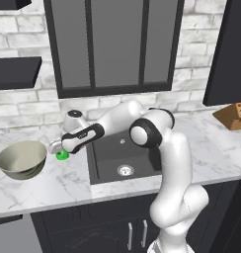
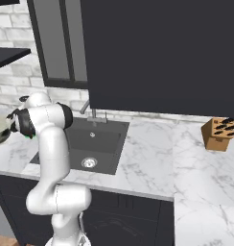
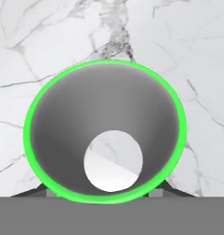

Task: Pick the mug and place it in the sink. Pick the bowl and place it in the open cabinet and then close the cabinet.

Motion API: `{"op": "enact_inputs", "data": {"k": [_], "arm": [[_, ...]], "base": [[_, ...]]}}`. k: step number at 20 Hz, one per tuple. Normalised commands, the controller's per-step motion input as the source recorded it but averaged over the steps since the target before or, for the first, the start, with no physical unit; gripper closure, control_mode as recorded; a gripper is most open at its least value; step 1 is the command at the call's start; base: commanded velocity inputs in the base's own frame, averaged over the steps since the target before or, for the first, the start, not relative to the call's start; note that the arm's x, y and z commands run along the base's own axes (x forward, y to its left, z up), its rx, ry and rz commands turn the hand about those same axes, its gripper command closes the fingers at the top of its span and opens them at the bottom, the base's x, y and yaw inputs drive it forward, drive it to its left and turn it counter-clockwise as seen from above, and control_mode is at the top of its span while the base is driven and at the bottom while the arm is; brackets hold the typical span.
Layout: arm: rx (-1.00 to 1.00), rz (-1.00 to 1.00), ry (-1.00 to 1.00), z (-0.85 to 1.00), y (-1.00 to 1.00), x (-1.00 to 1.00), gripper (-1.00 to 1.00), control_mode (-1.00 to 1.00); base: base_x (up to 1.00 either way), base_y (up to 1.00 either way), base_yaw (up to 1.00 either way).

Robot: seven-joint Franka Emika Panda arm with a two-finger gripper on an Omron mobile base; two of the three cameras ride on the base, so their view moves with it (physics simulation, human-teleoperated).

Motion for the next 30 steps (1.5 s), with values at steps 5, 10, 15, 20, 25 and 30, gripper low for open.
{"op": "enact_inputs", "data": {"k": [5, 10, 15, 20, 25, 30], "arm": [[-0.06, 0.07, 0.00, -1.00, -0.01, -0.50, 1.00, -1.00], [-0.08, 0.03, 0.01, -1.00, -0.35, -0.99, 1.00, -1.00], [0.17, -0.01, 0.18, -0.58, -0.54, -0.66, 1.00, -1.00], [0.27, -0.02, 0.05, 0.27, -0.45, -0.19, 1.00, -1.00], [0.18, -0.03, 0.01, 0.88, -0.33, -0.09, 1.00, -1.00], [0.04, -0.01, 0.00, 0.82, -0.02, -0.17, 1.00, -1.00]], "base": [[0.00, 0.00, 0.00], [0.00, 0.00, 0.00], [0.00, 0.00, 0.00], [0.00, 0.00, 0.00], [0.00, 0.00, 0.00], [0.00, 0.00, 0.00]]}}
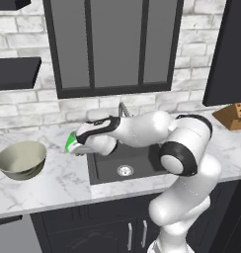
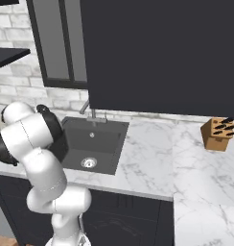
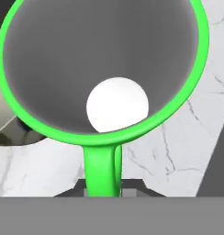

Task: Pick the mug and place it in the sink. Pick the bowl and place it in the open cabinet and then close the cabinet.

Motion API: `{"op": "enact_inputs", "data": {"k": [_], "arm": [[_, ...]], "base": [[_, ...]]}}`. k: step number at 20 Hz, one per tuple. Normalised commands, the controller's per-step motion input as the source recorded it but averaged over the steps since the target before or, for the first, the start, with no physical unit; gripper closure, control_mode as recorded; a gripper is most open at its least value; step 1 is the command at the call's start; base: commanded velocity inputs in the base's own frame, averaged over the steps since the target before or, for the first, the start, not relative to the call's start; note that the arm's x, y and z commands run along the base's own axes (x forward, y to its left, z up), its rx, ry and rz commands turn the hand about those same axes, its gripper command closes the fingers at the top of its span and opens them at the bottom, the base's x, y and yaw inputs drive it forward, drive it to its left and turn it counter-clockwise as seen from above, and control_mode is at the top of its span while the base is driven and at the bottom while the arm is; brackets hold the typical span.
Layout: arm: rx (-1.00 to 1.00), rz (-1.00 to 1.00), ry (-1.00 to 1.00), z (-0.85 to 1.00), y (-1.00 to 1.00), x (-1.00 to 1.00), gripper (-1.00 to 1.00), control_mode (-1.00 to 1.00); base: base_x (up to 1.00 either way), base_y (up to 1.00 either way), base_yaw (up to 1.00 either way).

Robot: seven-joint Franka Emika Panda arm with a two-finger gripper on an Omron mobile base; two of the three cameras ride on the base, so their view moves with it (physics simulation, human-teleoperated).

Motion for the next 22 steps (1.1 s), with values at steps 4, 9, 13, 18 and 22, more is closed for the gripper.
{"op": "enact_inputs", "data": {"k": [4, 9, 13, 18, 22], "arm": [[0.11, -0.24, 0.10, 0.56, -0.01, -0.57, 1.00, -1.00], [0.01, -0.34, 0.09, 0.66, 0.00, -0.33, 1.00, -1.00], [-0.09, -0.26, 0.33, 0.32, 0.00, 0.33, 1.00, -1.00], [-0.23, -0.26, 0.28, 0.75, -0.04, 0.05, 1.00, -1.00], [-0.07, -0.30, 0.28, 0.55, -0.28, 0.00, 1.00, -1.00]], "base": [[0.00, 0.00, 0.00], [0.00, 0.00, 0.00], [0.00, 0.00, 0.00], [0.00, 0.00, 0.00], [0.00, 0.00, 0.00]]}}
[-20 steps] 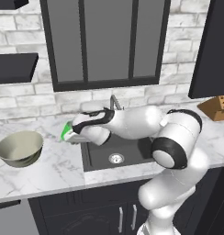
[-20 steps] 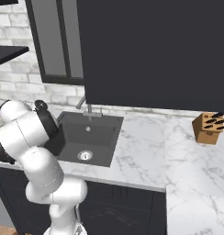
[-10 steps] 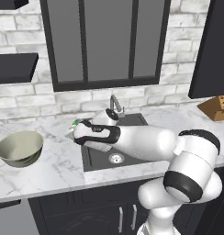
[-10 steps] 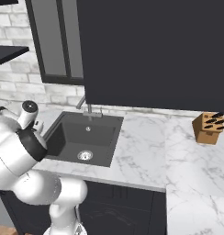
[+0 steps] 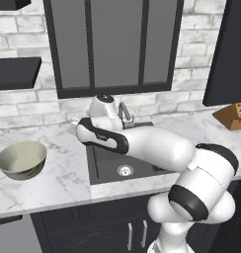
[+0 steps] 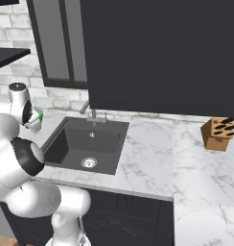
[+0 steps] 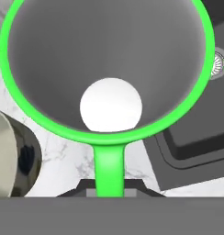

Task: Pick the mug and place it in the sink. Pick the bowl and place it in the open cabinet and then close the cabinet.

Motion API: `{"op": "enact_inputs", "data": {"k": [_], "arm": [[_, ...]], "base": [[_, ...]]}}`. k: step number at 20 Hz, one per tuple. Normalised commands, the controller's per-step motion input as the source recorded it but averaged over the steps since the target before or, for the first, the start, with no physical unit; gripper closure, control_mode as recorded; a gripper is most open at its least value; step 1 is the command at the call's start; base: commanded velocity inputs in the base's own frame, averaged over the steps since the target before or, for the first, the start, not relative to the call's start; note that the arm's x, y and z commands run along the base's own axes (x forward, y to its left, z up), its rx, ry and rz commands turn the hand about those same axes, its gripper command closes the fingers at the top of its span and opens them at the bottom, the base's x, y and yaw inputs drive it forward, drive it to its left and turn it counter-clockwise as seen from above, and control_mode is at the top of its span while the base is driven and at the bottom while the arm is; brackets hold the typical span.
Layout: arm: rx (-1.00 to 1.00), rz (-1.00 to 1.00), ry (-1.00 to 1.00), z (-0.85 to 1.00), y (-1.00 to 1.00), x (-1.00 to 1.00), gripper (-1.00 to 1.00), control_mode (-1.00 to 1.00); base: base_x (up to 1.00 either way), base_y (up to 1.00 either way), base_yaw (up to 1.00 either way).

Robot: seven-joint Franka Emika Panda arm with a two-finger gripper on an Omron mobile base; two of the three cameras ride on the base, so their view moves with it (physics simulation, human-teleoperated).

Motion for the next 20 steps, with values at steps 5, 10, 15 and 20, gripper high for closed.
{"op": "enact_inputs", "data": {"k": [5, 10, 15, 20], "arm": [[-0.05, -0.30, 0.14, 0.04, -0.21, -0.02, 1.00, -1.00], [-0.01, -0.28, 0.14, -0.08, -0.36, -0.06, 1.00, -1.00], [-0.06, -0.23, 0.01, -0.42, -0.38, -0.22, 1.00, -1.00], [-0.07, -0.19, 0.00, -0.45, -0.36, -0.17, 1.00, -1.00]], "base": [[0.00, 0.00, 0.00], [0.00, 0.00, 0.00], [0.00, 0.00, 0.00], [0.00, 0.00, 0.00]]}}
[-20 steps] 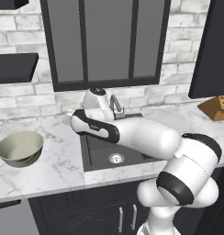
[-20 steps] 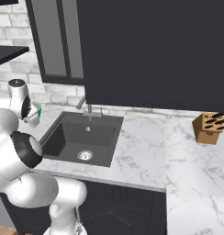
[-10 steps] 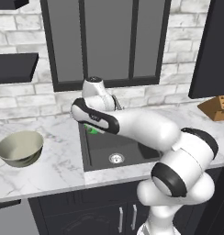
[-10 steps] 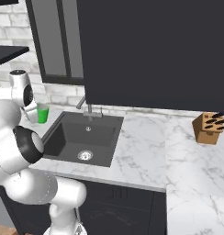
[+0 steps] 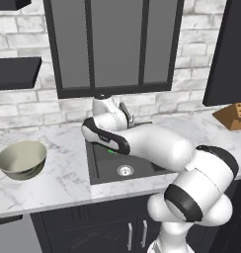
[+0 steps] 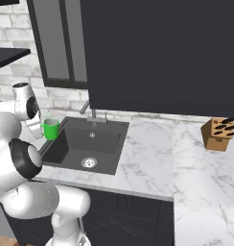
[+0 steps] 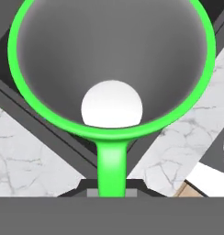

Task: Pick the mug and place it in the sink. Pick the bowl and place it in the open cabinet and then close the cabinet.

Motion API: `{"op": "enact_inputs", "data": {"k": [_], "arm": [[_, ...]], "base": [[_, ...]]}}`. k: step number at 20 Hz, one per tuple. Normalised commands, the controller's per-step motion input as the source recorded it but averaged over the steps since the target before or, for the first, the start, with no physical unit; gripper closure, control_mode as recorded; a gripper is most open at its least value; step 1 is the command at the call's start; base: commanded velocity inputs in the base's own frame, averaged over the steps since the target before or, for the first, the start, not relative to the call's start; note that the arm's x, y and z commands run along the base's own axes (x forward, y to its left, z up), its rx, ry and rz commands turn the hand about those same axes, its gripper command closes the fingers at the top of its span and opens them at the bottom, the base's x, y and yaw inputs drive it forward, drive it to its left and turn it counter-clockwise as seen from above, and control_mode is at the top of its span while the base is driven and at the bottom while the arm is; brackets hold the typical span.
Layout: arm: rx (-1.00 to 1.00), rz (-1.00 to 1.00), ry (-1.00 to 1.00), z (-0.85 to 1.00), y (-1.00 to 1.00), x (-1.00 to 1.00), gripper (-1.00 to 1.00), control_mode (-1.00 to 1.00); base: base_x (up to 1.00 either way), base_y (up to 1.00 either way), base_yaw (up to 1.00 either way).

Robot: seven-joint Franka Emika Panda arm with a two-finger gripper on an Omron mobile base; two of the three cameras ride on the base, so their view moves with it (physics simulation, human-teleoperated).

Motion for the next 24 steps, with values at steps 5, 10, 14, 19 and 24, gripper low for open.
{"op": "enact_inputs", "data": {"k": [5, 10, 14, 19, 24], "arm": [[0.00, -0.19, 0.15, -0.24, -0.41, -0.01, 1.00, -1.00], [0.00, -0.16, 0.18, -0.37, -0.33, 0.00, 1.00, -1.00], [-0.07, -0.13, 0.05, -0.55, -0.11, 0.00, 1.00, -1.00], [-0.12, -0.11, 0.00, -0.57, -0.05, 0.00, 1.00, -1.00], [-0.07, -0.10, 0.00, -0.28, -0.17, 0.00, 1.00, -1.00]], "base": [[0.00, 0.00, 0.00], [0.00, 0.00, 0.00], [0.00, 0.00, 0.00], [0.00, 0.00, 0.00], [0.00, 0.00, 0.00]]}}
